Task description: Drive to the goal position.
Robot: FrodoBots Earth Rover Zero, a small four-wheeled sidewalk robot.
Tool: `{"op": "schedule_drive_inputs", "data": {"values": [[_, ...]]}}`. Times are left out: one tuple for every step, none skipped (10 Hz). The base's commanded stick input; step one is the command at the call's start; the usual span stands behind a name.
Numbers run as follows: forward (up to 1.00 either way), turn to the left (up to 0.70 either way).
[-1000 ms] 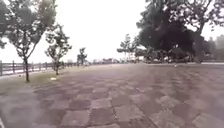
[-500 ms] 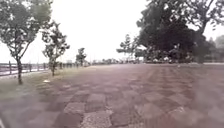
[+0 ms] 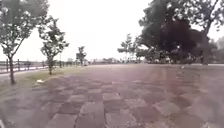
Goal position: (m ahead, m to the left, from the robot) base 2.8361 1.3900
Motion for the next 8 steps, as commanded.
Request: {"op": "schedule_drive_inputs", "data": {"values": [[1.0,0.0],[1.0,0.0],[1.0,0.0],[1.0,0.28],[1.0,0.4],[1.0,0.27],[1.0,0.0],[1.0,0.0]]}}
